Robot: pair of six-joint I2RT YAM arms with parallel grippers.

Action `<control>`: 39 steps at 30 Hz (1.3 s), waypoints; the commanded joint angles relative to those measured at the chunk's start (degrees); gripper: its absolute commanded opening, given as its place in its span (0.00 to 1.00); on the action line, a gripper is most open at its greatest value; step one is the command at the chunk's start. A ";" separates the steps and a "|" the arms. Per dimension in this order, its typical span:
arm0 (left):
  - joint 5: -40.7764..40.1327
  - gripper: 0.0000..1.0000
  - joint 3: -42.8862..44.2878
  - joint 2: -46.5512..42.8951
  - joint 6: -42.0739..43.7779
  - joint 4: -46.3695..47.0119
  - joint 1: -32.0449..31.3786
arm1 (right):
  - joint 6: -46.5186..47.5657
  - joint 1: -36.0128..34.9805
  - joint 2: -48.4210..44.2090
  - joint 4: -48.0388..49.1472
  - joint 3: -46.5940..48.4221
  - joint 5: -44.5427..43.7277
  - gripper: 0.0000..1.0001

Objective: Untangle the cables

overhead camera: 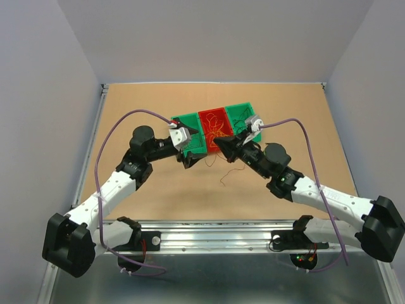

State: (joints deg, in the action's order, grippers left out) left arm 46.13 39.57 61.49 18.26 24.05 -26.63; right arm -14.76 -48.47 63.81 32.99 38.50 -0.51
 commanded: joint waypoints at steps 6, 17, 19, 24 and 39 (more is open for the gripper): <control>3.35 0.99 -0.64 -0.06 2.30 2.76 -0.35 | 4.92 -0.49 -1.84 1.28 -3.61 8.94 0.01; 7.93 0.99 1.91 4.33 5.73 -1.55 -2.46 | 5.45 -0.58 -1.06 3.65 -3.35 12.03 0.01; 6.96 0.99 2.26 4.86 6.08 -1.99 -3.51 | 4.92 -0.58 0.34 4.18 -2.65 11.33 0.01; 4.33 0.99 2.26 4.86 5.82 -1.82 -4.74 | 1.68 -0.58 3.68 8.92 -2.29 7.03 0.01; -4.38 0.96 2.18 6.53 0.64 3.19 -5.18 | -8.52 -0.66 7.20 28.53 -7.48 -3.70 0.00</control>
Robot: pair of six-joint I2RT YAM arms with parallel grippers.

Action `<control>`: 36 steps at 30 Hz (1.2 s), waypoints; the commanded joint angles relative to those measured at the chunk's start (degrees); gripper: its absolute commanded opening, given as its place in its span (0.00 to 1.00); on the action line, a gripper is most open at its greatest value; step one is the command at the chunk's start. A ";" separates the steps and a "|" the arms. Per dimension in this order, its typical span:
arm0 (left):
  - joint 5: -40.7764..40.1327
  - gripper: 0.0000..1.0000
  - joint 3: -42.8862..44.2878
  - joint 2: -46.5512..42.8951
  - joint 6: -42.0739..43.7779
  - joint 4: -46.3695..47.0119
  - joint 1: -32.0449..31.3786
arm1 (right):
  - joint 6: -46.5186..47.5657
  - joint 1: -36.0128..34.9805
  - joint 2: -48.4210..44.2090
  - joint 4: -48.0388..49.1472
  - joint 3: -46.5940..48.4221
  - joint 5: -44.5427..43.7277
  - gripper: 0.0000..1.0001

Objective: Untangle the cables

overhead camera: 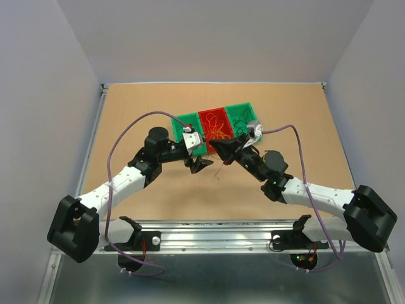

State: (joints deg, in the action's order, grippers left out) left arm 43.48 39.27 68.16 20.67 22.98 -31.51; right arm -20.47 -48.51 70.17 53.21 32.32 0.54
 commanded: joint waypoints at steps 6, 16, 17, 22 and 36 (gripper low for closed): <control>-3.14 0.93 2.75 0.48 -2.74 5.32 -0.48 | -4.05 -0.53 2.60 10.77 -1.11 -5.55 0.01; -2.97 0.59 3.97 2.06 -3.61 5.41 -0.66 | -5.46 -0.79 5.32 14.46 -0.94 -5.19 0.01; -3.05 0.53 4.15 2.24 -3.88 5.41 -0.75 | -5.55 -0.71 5.85 14.90 -0.76 -5.28 0.01; -4.28 0.16 4.68 2.77 -4.14 5.49 -0.75 | -5.55 -1.06 6.91 16.04 -0.59 -5.02 0.01; -11.58 0.00 4.24 -1.89 -6.77 4.44 2.05 | -3.00 -1.15 0.15 16.57 -11.04 -9.58 0.65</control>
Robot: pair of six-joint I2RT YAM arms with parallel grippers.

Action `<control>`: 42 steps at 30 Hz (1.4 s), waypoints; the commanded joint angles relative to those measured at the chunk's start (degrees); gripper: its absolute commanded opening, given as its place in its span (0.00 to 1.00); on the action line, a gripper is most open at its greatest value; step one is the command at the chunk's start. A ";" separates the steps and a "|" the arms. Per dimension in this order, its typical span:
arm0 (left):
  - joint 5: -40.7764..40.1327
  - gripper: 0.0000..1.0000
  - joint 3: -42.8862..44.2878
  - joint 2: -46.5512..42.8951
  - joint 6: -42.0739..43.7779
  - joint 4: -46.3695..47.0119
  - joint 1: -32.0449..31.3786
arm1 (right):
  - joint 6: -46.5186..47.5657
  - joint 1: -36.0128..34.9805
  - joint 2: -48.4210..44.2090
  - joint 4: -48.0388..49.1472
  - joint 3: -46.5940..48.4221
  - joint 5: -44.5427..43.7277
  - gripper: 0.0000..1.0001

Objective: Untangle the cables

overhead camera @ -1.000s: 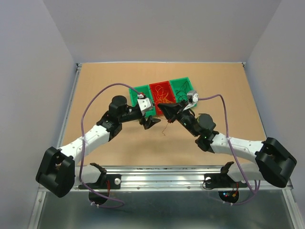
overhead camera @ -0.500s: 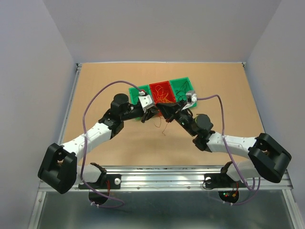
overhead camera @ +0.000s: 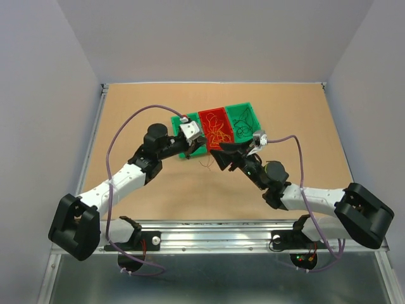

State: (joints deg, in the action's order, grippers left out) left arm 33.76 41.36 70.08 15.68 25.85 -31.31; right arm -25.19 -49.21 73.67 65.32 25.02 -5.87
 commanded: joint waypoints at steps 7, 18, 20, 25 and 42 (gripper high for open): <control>4.03 0.00 5.83 -4.87 -2.41 -5.01 3.71 | 9.71 -0.36 -1.52 3.94 -7.09 -4.94 0.95; 8.16 0.00 8.21 -5.75 -2.24 -9.85 5.56 | 17.89 -0.27 5.52 -0.19 -3.66 -6.43 0.90; 8.78 0.00 8.29 -6.36 -2.15 -10.29 5.65 | 18.68 -0.27 7.09 -0.72 -2.79 -8.71 0.88; 11.15 0.00 8.47 -7.68 -2.06 -11.25 6.17 | 19.30 0.87 11.75 -1.25 -0.06 -10.92 0.85; 17.39 0.00 10.67 -7.33 -0.83 -15.83 6.52 | 27.47 2.54 23.10 -2.48 10.14 -6.18 0.67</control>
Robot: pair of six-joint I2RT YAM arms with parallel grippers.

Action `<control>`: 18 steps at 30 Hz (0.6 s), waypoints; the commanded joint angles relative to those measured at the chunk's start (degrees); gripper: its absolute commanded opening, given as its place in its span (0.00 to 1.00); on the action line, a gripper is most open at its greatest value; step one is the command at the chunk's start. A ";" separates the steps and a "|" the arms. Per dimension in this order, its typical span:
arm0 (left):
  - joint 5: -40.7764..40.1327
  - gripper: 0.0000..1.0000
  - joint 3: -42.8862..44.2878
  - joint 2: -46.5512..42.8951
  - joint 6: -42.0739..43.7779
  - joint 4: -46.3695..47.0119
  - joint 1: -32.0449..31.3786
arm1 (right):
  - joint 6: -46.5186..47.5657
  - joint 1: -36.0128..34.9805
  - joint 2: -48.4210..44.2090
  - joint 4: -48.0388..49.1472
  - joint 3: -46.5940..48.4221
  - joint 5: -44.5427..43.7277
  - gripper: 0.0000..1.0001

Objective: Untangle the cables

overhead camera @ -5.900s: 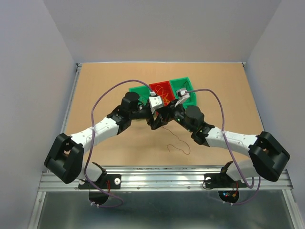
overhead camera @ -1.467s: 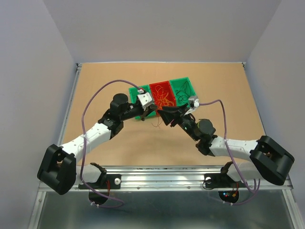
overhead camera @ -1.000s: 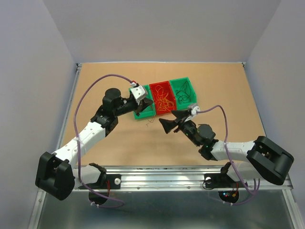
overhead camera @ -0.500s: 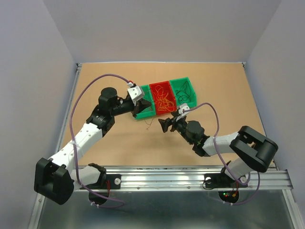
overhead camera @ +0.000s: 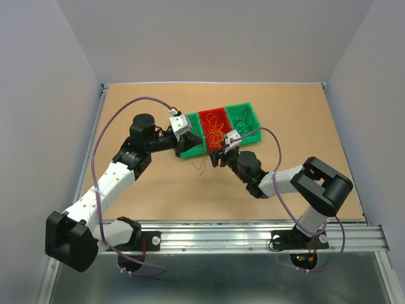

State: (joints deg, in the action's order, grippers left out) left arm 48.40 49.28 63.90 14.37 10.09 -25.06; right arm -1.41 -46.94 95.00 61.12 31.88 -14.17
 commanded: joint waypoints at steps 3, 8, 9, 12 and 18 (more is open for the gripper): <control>3.28 0.00 2.93 -1.32 0.57 -0.42 0.36 | 5.10 0.44 3.17 2.07 4.15 4.15 0.52; 3.54 0.00 3.11 -1.50 0.66 -0.51 0.80 | 5.72 0.36 3.35 4.96 3.46 9.16 0.01; 3.28 0.00 3.11 -1.41 0.57 -0.51 0.98 | 5.80 0.44 2.83 6.01 2.84 9.86 0.00; 1.18 0.00 3.02 -0.80 -0.22 0.63 1.77 | 4.75 0.36 0.19 6.90 0.99 9.87 0.01; 0.72 0.00 5.30 6.74 -2.94 1.25 5.72 | 2.90 0.44 -3.59 6.20 0.20 10.48 0.00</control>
State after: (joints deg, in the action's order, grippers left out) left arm 48.34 50.68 66.48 13.34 9.37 -21.63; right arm 2.04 -46.83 94.08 62.57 32.82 -5.30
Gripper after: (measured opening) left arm 0.033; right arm 0.012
